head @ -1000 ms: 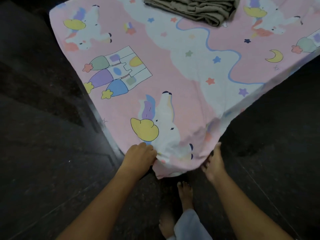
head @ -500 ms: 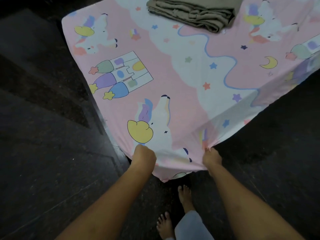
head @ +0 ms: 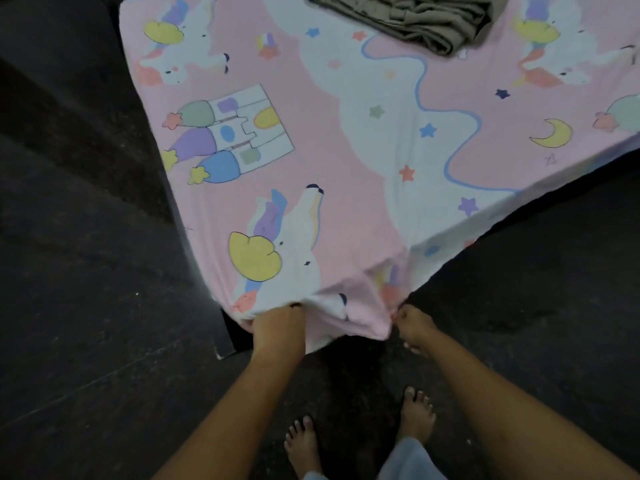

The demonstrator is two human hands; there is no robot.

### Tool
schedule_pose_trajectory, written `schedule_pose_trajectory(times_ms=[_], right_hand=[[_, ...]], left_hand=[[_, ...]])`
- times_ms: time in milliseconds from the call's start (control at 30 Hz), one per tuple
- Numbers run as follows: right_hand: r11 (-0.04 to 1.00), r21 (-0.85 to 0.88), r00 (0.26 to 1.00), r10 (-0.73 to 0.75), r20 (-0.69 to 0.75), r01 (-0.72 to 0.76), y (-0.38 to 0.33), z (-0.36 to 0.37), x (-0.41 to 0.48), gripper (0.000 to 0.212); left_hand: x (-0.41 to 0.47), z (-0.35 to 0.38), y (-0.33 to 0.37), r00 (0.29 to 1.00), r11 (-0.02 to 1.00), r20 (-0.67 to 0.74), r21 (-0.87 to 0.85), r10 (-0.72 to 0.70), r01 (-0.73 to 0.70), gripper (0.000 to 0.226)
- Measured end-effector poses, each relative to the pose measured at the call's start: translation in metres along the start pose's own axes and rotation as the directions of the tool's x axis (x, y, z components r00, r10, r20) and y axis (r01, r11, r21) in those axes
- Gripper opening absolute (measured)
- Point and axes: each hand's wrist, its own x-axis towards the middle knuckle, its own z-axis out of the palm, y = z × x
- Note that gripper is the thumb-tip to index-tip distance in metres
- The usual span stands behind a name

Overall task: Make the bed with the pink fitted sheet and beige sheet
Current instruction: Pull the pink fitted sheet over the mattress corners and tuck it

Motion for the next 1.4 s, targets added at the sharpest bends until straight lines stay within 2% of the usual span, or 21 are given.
schedule_pose_trajectory(times_ms=[33,100,167,233,300,367,500,567,667,733,800,833,867,933,1067,1167,1233,1300,1400], right_hand=[[0.998,0.057,0.998,0.030,0.047,-0.032,0.007,-0.008,0.003,0.023],[0.940,0.332,0.995,0.047,0.083,-0.072,0.014,-0.029,0.007,0.019],[0.762,0.647,0.999,0.023,0.024,-0.033,0.013,-0.062,0.017,0.021],[0.539,0.843,0.998,0.046,-0.032,0.003,0.008,-0.100,0.031,0.037],[0.388,0.922,0.994,0.090,-0.056,0.017,0.005,-0.134,0.045,0.053],[0.285,0.958,0.993,0.102,-0.059,0.028,0.000,-0.164,0.062,0.065],[0.176,0.984,0.993,0.099,-0.060,0.042,-0.021,-0.207,0.097,0.077],[0.200,0.980,0.989,0.139,-0.042,0.014,-0.029,-0.220,0.100,0.065],[0.286,0.958,0.979,0.196,-0.052,-0.007,-0.036,-0.238,0.104,0.032],[0.437,0.898,0.968,0.203,-0.150,0.048,-0.030,-0.249,0.107,0.033],[0.702,0.710,0.915,0.244,-0.321,0.061,-0.011,-0.251,0.105,0.038],[0.801,0.597,0.886,0.247,-0.392,0.041,0.002,-0.249,0.102,0.038],[0.854,0.520,0.870,0.246,-0.427,0.013,0.014,-0.245,0.098,0.036],[0.884,0.467,0.866,0.247,-0.435,-0.018,0.029,-0.240,0.098,0.036],[0.896,0.435,0.893,0.266,-0.362,-0.091,0.025,-0.254,0.107,0.036],[0.920,0.362,0.935,0.251,-0.252,-0.149,0.038,-0.250,0.111,0.035],[0.883,0.437,0.958,0.253,-0.137,-0.171,0.045,-0.254,0.107,0.035],[0.717,0.678,0.962,0.268,-0.052,-0.163,0.045,-0.272,0.106,0.041],[0.407,0.911,0.947,0.314,-0.066,-0.071,0.031,-0.315,0.117,0.058]], left_hand=[[0.004,-0.004,0.012,0.999,0.999,0.043,-0.027,-0.032,0.033,0.033],[0.011,-0.016,0.032,0.994,0.993,0.079,-0.090,-0.072,0.079,0.033],[0.016,-0.040,0.056,0.997,0.984,0.061,-0.172,-0.046,0.056,0.032],[0.023,-0.068,0.085,1.000,0.967,0.003,-0.254,-0.013,0.014,0.033],[0.030,-0.093,0.111,0.991,0.952,-0.134,-0.301,0.006,-0.047,0.027],[0.040,-0.111,0.136,0.965,0.936,-0.261,-0.334,0.021,-0.111,0.018],[0.066,-0.127,0.173,0.952,0.915,-0.305,-0.373,0.037,-0.155,0.017],[0.074,-0.128,0.185,0.960,0.909,-0.279,-0.392,0.026,-0.139,0.019],[0.080,-0.126,0.199,0.968,0.904,-0.246,-0.404,0.040,-0.140,0.021],[0.082,-0.129,0.207,0.973,0.907,-0.224,-0.398,0.054,-0.142,0.020],[0.086,-0.132,0.212,0.978,0.898,-0.199,-0.418,0.056,-0.137,0.019],[0.088,-0.134,0.216,0.982,0.892,-0.180,-0.433,0.057,-0.131,0.018],[0.090,-0.137,0.219,0.986,0.886,-0.160,-0.446,0.057,-0.124,0.017],[0.093,-0.142,0.221,0.991,0.886,-0.123,-0.451,0.057,-0.107,0.016],[0.109,-0.154,0.220,0.996,0.906,-0.032,-0.415,0.078,-0.084,0.020],[0.126,-0.157,0.219,0.990,0.924,0.106,-0.379,0.094,-0.047,0.028],[0.135,-0.160,0.222,0.965,0.934,0.231,-0.356,0.121,-0.032,0.035],[0.138,-0.169,0.226,0.929,0.935,0.341,-0.353,0.142,-0.014,0.034],[0.145,-0.191,0.235,0.870,0.922,0.442,-0.386,0.219,-0.036,0.021]])
